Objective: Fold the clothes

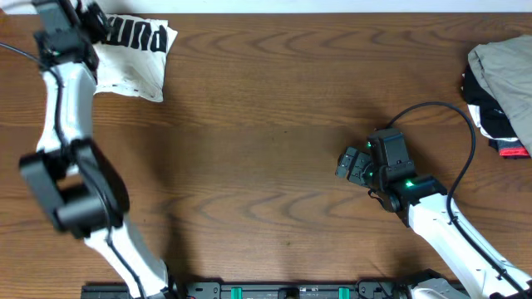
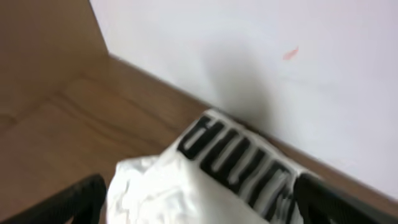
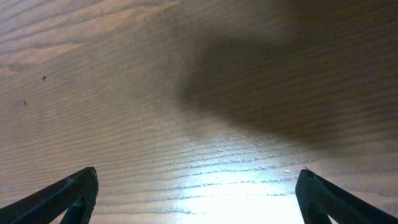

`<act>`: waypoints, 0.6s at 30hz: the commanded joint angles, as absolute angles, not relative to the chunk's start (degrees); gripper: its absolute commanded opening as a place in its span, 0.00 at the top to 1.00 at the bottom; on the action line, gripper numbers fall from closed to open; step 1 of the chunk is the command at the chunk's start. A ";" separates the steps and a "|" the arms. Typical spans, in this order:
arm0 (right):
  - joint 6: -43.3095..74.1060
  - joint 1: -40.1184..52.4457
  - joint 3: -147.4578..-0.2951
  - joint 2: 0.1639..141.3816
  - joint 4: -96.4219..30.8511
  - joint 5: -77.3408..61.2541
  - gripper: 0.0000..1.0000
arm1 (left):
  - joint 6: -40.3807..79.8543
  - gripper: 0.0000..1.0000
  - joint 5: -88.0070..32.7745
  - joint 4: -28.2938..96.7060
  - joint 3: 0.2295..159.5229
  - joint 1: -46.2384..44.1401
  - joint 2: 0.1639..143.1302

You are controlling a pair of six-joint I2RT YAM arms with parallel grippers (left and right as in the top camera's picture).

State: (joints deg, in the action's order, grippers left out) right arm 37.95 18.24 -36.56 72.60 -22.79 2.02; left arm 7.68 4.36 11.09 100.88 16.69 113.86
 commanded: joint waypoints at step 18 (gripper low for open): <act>37.19 18.76 -36.53 69.12 -16.14 -4.14 0.01 | 4.99 0.02 -37.54 47.05 101.36 16.51 79.70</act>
